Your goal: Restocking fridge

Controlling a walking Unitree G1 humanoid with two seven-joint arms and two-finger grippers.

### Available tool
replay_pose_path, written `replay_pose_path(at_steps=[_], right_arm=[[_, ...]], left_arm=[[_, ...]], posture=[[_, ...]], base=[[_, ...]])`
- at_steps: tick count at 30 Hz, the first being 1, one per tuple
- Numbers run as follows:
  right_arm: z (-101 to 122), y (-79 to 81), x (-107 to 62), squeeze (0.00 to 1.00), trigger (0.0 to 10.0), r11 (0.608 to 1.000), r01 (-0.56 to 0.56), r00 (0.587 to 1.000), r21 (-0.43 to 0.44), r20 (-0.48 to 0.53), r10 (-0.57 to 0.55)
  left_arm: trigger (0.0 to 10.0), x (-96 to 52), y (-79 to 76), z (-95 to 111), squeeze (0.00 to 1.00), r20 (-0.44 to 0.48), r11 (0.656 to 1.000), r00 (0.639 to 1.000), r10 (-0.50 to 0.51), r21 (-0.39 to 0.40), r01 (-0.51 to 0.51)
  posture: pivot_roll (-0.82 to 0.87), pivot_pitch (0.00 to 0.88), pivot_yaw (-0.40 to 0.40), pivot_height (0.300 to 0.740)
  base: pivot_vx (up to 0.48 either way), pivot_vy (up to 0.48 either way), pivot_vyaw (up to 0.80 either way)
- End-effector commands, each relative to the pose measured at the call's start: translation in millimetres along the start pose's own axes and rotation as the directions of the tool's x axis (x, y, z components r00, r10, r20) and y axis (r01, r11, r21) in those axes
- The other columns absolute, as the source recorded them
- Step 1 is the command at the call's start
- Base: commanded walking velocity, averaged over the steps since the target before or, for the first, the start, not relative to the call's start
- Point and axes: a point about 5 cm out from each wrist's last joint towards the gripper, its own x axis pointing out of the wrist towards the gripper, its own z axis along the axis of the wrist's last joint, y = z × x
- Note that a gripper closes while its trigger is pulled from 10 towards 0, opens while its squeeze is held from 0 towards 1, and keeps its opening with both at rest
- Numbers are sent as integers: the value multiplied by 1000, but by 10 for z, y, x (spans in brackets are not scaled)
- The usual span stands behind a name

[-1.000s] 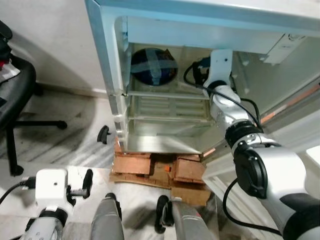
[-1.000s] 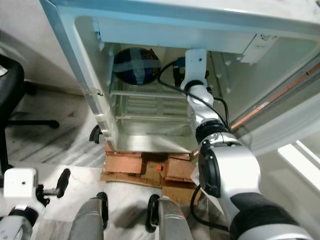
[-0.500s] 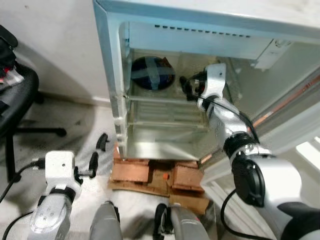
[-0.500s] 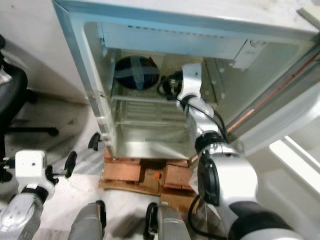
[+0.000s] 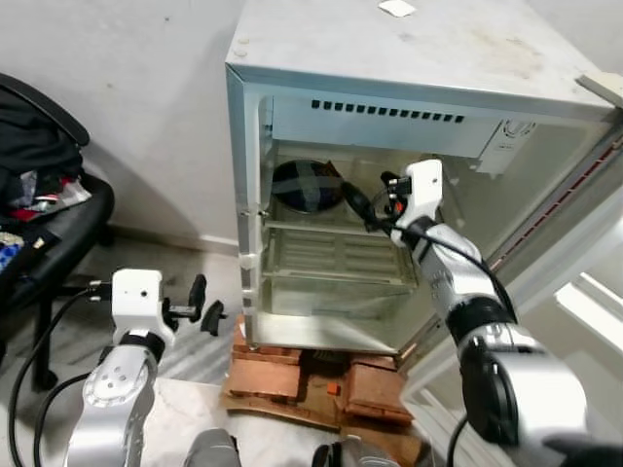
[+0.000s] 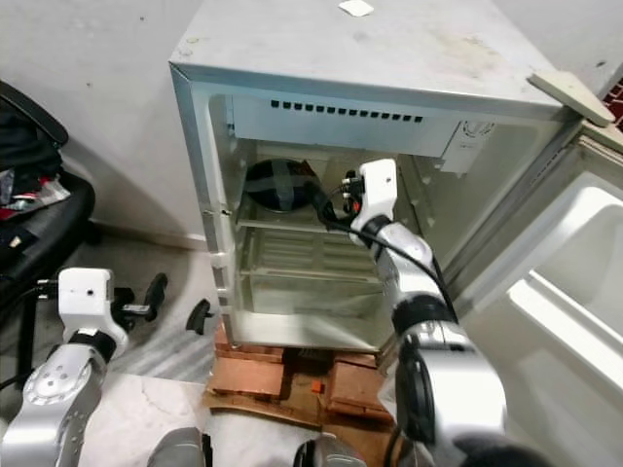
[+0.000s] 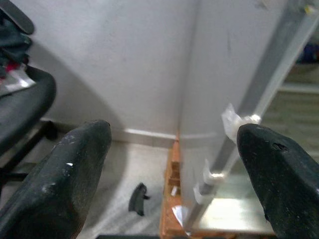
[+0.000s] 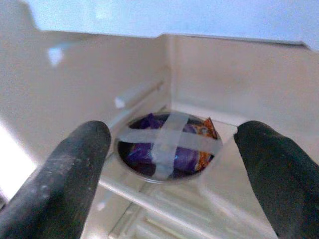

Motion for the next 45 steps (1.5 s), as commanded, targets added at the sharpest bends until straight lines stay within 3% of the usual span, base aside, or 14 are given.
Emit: replay_pose_path(at_steps=[1,6,7,14,45], right_arm=[[5,16,-42,0,10000,1000,2,1000,23,16,-3],[-84,77,-348,0,10000,994,103,992,31,64,-105],[-113,60,-434,0,10000,985,171,982,35,72,-173],[-159,134,-664,0,10000,965,261,964,24,49,-262],[-59,239,-717,0,10000,948,316,949,24,5,-316]], left_arm=[[10000,18,-30,-23,0,-3,1000,1000,-10,2,10],[10000,34,-28,-45,0,7,1000,1000,-17,-1,17],[10000,36,-13,-62,0,6,1000,1000,-15,1,15],[10000,80,-24,-50,0,20,1000,1000,-23,6,23],[10000,148,-95,20,0,42,997,997,-64,38,63]], posture=[[143,0,-84,740],[128,0,-74,740],[122,0,-70,740],[105,0,-49,740],[78,0,-16,740]], base=[[0,0,0],[0,0,0],[0,0,0],[0,0,0],[-237,0,0]])
